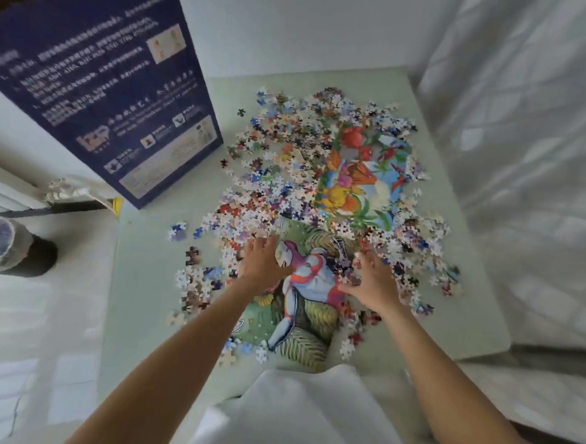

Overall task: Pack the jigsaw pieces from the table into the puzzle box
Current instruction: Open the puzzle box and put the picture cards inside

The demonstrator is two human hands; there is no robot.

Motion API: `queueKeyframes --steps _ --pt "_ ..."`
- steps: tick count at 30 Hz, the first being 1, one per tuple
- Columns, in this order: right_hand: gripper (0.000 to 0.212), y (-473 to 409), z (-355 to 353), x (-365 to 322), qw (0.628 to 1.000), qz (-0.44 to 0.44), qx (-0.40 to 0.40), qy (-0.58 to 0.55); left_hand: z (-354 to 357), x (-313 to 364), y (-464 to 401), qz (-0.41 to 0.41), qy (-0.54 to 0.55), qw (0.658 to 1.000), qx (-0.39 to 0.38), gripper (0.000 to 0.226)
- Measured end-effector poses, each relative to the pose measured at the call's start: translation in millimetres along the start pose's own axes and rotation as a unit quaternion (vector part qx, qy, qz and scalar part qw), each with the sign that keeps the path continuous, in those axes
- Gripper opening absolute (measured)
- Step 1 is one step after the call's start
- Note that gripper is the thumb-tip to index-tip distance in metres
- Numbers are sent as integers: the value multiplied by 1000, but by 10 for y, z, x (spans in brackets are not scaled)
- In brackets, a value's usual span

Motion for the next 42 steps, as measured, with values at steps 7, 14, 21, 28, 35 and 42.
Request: queueKeyframes --steps 7,14,21,28,35,42 --pt "76 -68 78 64 996 -65 35 45 263 -161 96 -98 -15 994 45 101" --pt "71 -303 -23 -18 979 -149 88 111 141 -231 220 -156 85 976 125 98" --pt "41 -577 -261 -224 960 -239 136 62 -174 -311 363 -156 193 939 239 51" --pt "32 -651 -151 -317 914 -383 89 97 -352 -344 354 -178 201 919 288 27" --pt "42 -1200 -878 -422 937 -308 146 72 -470 -390 474 -209 269 875 344 15" --pt "37 -1341 -877 -474 940 -273 133 155 -572 -324 494 -221 274 871 344 40"
Point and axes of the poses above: each hand's wrist, its own y-axis away from the middle knuckle, its own z-axis out of the palm, x = y × z, the point moved 10 cm from there along -y, towards the middle knuckle, and after that the axes turned 7 degrees about z, right-handed, at the moved point
